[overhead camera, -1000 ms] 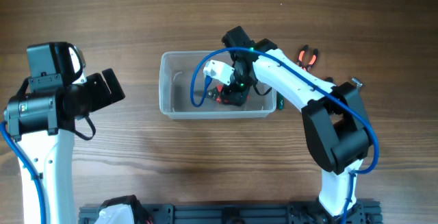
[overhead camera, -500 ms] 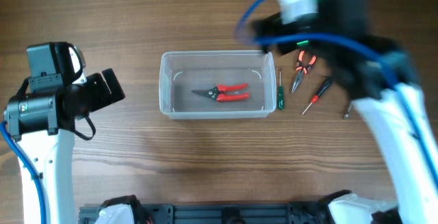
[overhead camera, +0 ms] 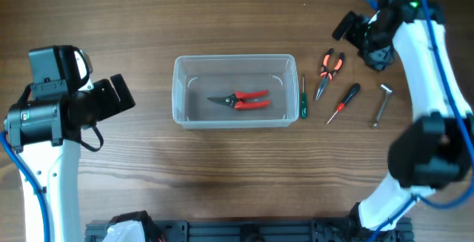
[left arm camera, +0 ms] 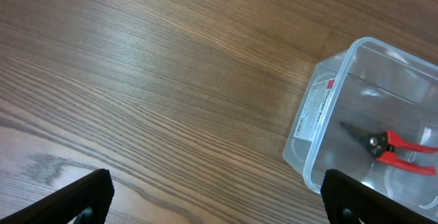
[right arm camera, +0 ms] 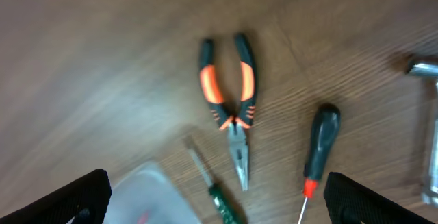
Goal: Pack container
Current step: 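Move the right gripper to the orange-black pliers and grasp them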
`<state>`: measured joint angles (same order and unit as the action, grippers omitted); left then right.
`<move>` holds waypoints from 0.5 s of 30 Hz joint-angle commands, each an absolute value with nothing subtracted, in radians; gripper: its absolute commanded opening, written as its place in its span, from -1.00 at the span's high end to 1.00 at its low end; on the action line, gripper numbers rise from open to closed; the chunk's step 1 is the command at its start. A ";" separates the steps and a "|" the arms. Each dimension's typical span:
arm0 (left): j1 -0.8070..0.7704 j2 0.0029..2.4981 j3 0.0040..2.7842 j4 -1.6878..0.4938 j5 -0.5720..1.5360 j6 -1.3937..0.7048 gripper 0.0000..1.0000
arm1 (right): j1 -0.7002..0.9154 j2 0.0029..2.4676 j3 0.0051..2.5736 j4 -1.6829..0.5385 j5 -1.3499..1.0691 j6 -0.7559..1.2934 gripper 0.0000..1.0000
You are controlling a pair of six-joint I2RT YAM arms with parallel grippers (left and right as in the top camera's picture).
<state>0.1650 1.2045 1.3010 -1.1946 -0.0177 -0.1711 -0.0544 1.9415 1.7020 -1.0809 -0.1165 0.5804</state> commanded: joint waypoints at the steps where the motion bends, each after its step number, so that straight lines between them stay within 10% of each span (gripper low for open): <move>1: 0.170 1.206 1.315 -1.195 -0.016 -0.188 -0.99 | -0.052 2.039 1.695 -1.087 -0.156 0.575 -1.00; 15: 0.170 1.222 1.309 -1.194 -0.016 -0.189 -0.99 | -0.054 2.133 1.695 -1.068 -0.005 0.587 -0.94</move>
<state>0.1650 1.2068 1.3010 -1.1938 -0.0177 -0.1715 -0.0532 2.1235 1.7012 -1.0695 -0.0753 0.5793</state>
